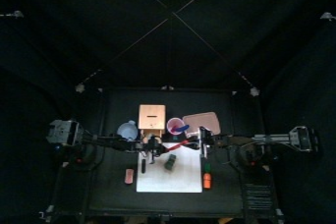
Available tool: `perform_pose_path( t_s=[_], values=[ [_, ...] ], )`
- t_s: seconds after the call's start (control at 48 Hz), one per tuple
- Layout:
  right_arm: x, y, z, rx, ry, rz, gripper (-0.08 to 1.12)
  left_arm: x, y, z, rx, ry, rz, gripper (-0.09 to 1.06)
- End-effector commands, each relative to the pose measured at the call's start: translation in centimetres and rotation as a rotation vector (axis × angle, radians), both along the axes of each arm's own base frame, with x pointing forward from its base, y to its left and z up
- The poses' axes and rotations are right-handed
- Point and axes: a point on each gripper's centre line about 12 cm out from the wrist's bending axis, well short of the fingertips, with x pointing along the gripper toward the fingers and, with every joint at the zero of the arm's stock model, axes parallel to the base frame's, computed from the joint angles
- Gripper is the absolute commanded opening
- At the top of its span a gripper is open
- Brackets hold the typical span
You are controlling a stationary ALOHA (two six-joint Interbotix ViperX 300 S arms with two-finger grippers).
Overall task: Place sushi on board then cut the sushi with the knife then place the pieces on the plate
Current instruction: Cut the sushi into 4 pieces
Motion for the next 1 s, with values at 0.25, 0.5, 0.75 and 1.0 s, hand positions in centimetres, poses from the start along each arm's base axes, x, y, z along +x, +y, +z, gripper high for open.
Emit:
perform_pose_path(
  t_s=[0.25,0.5,0.75,1.0],
  values=[
    [-0.5,0.4,-0.8,0.021,0.015,0.008,0.55,-1.0,0.1,2.8,-0.007,-0.034,0.003,0.39],
    [-0.9,1.7,-2.2,0.049,0.069,0.034,0.55,-2.9,0.7,4.2,-0.002,-0.019,0.009,0.39],
    [-0.6,2.8,-4.0,0.086,0.152,0.046,0.55,-4.0,1.2,5.4,0.022,-0.047,0.008,0.39],
    [0.2,3.1,-5.7,0.133,0.254,0.013,0.55,-4.0,1.3,5.8,0.042,-0.057,-0.002,0.39]
  ],
)
